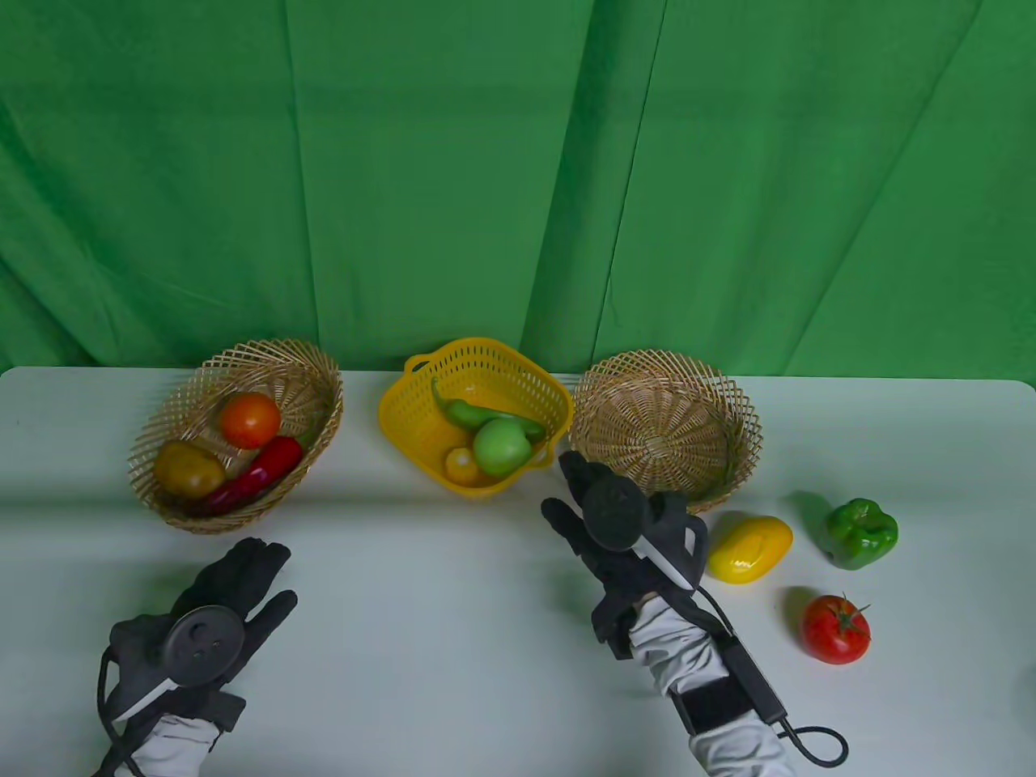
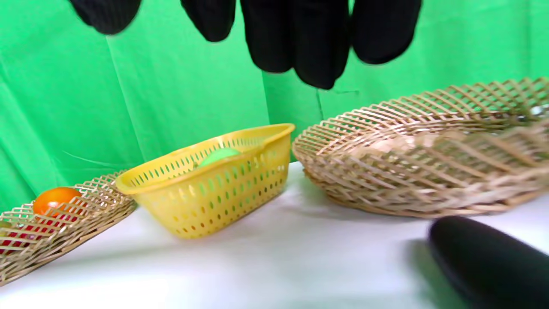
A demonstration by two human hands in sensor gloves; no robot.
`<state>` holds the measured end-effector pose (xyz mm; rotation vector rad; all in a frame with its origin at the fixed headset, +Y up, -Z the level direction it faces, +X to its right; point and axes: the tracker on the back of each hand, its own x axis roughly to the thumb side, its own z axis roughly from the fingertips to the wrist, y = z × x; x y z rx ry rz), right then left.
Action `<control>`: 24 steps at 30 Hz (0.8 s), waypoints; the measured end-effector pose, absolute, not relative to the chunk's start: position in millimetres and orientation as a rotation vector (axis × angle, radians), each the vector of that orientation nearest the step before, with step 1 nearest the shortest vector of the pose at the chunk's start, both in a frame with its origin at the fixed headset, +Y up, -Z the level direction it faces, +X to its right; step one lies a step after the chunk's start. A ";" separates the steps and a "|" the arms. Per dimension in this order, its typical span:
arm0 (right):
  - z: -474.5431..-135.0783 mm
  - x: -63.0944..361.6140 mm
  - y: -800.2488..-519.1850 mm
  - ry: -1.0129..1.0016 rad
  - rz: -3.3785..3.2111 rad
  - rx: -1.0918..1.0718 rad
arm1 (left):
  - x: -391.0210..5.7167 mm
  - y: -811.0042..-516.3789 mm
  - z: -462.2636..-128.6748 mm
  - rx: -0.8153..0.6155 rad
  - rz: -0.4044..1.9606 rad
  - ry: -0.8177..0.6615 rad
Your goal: Place 10 objects into 3 containers, with green background
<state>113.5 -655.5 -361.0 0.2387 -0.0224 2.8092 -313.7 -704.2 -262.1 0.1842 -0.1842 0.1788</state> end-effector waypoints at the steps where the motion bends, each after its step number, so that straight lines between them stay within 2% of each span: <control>1: -355.8 119.5 -657.0 -0.027 2.815 0.233 | -313.7 -704.5 -262.1 0.185 0.182 -0.186; 14: -301.8 191.0 -701.7 -0.036 2.890 0.138 | -312.7 -708.3 -261.7 0.181 0.188 -0.198; 24: -273.9 223.5 -739.4 0.125 2.970 0.086 | -315.0 -711.0 -261.9 0.171 0.181 -0.178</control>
